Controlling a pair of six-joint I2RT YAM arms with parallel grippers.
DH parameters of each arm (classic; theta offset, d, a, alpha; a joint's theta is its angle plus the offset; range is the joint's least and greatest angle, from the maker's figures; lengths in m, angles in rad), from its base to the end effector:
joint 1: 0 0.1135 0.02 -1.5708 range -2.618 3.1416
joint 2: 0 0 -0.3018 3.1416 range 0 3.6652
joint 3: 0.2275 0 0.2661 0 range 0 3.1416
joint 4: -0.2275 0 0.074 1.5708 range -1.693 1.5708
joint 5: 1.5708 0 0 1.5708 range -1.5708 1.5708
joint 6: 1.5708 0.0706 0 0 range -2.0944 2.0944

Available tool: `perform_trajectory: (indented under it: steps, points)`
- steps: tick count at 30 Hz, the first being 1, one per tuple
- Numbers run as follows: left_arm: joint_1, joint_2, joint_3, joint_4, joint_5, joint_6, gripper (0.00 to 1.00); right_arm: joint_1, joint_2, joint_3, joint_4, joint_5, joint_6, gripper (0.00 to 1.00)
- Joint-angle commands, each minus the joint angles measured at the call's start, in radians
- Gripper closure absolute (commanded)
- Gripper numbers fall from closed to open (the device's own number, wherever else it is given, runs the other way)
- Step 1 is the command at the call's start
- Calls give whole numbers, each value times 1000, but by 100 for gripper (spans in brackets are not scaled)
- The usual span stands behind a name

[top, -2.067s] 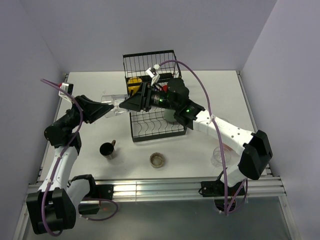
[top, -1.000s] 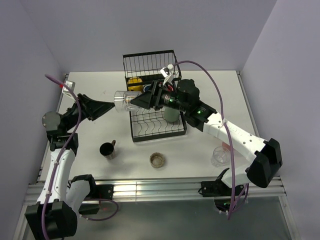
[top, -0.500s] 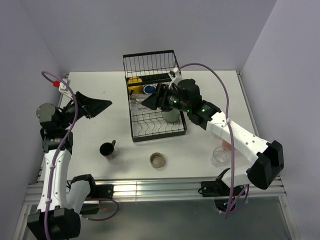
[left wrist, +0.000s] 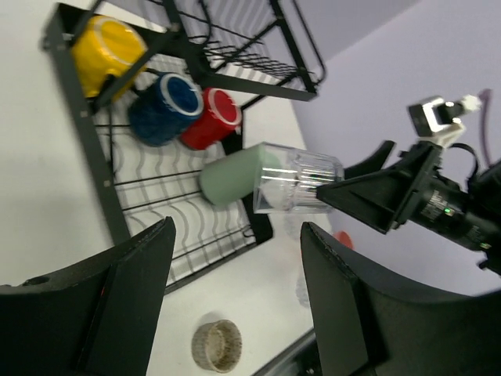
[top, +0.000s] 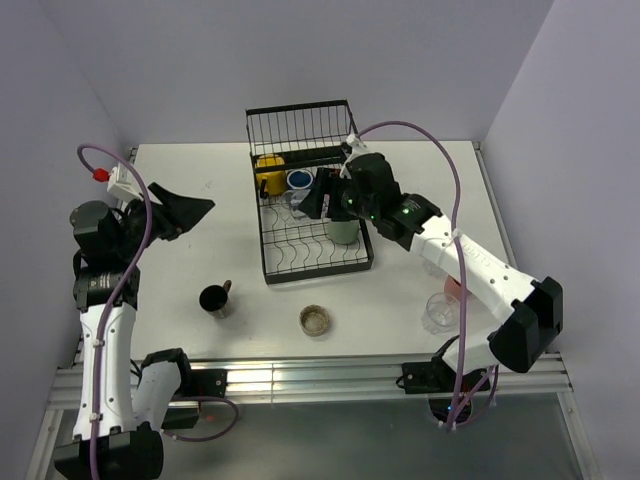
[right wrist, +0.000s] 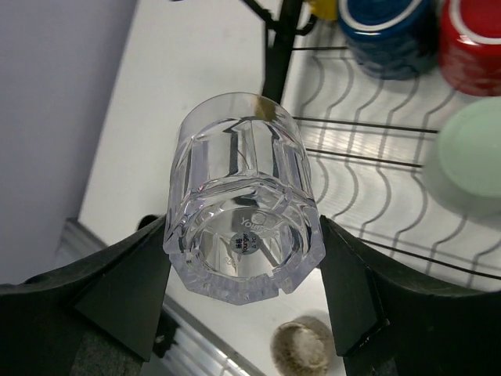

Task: Load the cups into the dish rack
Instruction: Place the cup upside down on the dish rack

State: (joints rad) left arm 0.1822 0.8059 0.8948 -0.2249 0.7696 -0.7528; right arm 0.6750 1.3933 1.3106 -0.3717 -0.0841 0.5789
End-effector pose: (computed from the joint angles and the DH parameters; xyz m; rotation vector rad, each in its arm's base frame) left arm 0.1933 -0.0143 0.3971 -0.2279 1.7728 -1.0688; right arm 0.2771 0.2294 0.3856 -0.1587 2.1311 0.8554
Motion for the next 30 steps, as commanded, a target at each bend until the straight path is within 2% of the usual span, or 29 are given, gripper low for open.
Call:
perform_trajectory:
  steps: [1, 8, 16, 30]
  points:
    - [7, -37, 46, -140, -165, 98, 29, -2, 32, 91, -56, 133, -56, 100]
    - [5, -59, 16, -202, -289, 142, 29, 58, 142, 199, -164, 283, -88, 100]
    - [5, -74, -22, -223, -357, 173, 29, 147, 361, 401, -280, 414, -102, 100]
    - [5, -99, -83, -211, -385, 185, 29, 222, 624, 594, -338, 550, -90, 100]
